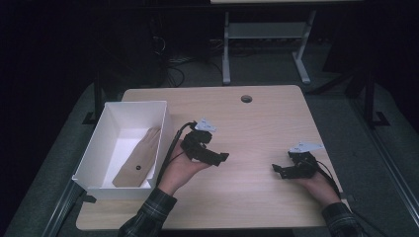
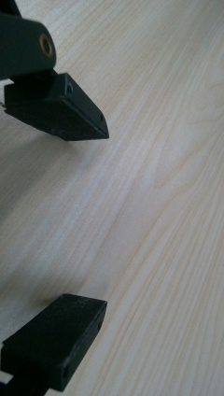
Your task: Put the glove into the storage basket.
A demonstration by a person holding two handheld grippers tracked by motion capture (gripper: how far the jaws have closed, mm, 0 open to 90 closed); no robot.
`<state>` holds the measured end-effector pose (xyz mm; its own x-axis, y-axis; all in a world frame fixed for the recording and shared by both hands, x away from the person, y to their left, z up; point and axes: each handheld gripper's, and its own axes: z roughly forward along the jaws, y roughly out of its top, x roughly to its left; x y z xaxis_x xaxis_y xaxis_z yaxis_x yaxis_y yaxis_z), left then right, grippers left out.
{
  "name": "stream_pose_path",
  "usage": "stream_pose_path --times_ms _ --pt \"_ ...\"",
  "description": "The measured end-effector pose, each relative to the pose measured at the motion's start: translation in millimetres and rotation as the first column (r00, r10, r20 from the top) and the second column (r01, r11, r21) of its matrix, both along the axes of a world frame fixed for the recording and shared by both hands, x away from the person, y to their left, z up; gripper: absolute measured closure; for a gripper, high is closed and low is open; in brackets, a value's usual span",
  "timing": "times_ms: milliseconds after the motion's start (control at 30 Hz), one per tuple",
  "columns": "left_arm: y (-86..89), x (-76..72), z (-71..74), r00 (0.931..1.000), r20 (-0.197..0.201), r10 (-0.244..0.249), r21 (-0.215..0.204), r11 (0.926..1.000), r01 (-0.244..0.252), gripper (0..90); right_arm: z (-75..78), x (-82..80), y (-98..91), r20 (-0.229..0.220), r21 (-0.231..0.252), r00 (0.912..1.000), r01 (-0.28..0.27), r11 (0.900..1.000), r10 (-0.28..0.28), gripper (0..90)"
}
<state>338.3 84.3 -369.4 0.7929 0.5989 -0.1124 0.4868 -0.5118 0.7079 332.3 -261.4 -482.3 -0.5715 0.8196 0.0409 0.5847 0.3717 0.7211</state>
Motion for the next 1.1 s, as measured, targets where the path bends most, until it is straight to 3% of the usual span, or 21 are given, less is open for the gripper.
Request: stream_pose_path --times_ms 467,700,900,1000,1100 --pt "-4.4 -8.4 -52.9 0.9997 -0.002 -0.026 0.034 0.9991 0.026 13.7 0.0 0.0 -0.1 0.0 -0.001 1.0 -0.001 1.0 0.001 14.5" --pt "3.5 -9.0 -76.8 0.9998 0.006 -0.019 0.08 0.9966 0.018 13.7 0.0 0.0 0.0 0.001 0.0 1.0 0.0 1.0 0.0 14.4" --pt "10.7 -7.9 -92.7 0.9998 0.017 0.004 0.114 0.9934 -0.006 13.7 0.0 0.0 0.1 0.001 0.0 1.0 -0.003 1.0 0.003 14.5" --pt "11.0 -7.0 -98.9 0.9998 0.018 -0.004 0.152 0.9884 0.001 13.6 0.0 0.1 0.0 0.001 -0.001 1.0 -0.005 1.0 0.005 14.5" --pt "12.3 -6.7 -99.5 0.9997 0.024 0.002 0.148 0.989 -0.006 13.0 0.0 0.1 0.1 0.002 -0.001 1.0 -0.006 1.0 0.006 14.5"
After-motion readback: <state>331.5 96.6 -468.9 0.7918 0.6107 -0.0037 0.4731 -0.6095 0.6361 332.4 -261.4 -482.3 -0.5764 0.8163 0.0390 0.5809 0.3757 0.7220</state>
